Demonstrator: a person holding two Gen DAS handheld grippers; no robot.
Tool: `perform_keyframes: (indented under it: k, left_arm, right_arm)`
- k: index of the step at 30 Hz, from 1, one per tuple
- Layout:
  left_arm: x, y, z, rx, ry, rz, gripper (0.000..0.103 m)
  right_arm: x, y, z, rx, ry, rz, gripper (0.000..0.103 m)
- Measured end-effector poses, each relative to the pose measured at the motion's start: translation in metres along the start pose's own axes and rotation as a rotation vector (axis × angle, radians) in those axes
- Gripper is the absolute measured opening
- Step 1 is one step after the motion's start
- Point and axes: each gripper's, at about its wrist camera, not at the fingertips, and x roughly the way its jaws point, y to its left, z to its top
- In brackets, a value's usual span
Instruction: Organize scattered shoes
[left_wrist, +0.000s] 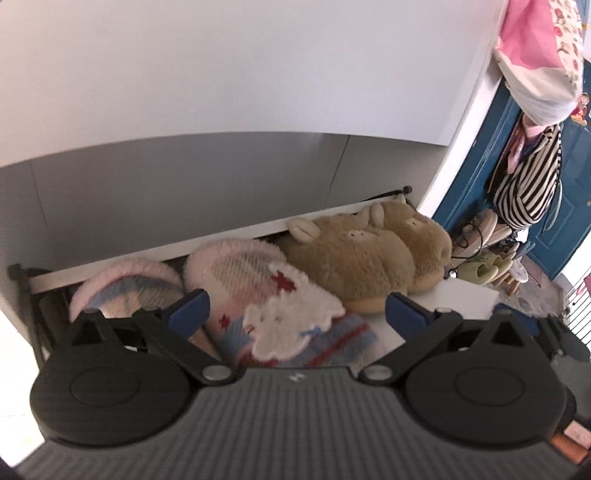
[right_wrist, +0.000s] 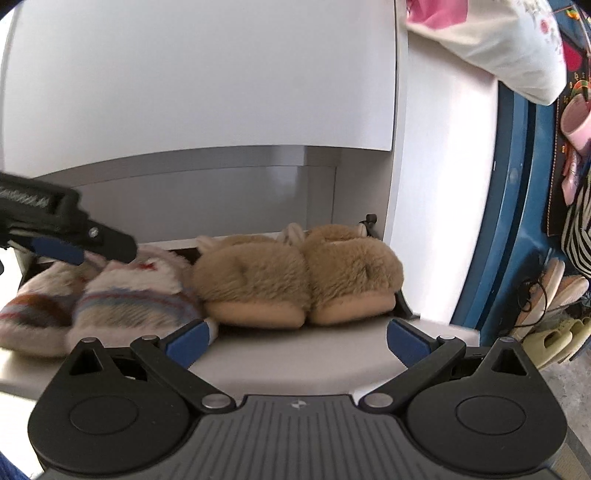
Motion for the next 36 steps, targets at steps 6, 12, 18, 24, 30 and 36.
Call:
perform_keyframes:
  k: [6,12,18,24,30,36]
  left_arm:
    - [-0.028,0.014,-0.024,-0.011,-0.02,0.003,0.103]
    - [-0.043,0.021,-0.043,0.011,-0.055,0.048,0.103]
    - [-0.034,0.024,-0.057,0.054,-0.086,0.182,0.103]
    - [-0.036,0.052,-0.056,-0.024,-0.056,0.158,0.103]
    - [-0.061,0.06,-0.059,0.027,-0.128,0.157,0.103]
    - [-0.069,0.073,-0.056,0.028,-0.145,0.166,0.103]
  right_arm:
    - [-0.033,0.026,-0.019,-0.017,-0.01,-0.005,0.103]
    - [-0.055,0.044,-0.03,-0.026,-0.015,-0.013,0.103]
    - [-0.063,0.067,-0.045,-0.034,0.002,-0.003,0.103]
    - [-0.047,0.093,-0.036,-0.07,-0.017,0.061,0.103]
    - [-0.015,0.104,-0.01,-0.057,0.003,0.106,0.103]
    - [0.02,0.097,0.004,-0.002,0.095,0.101,0.093]
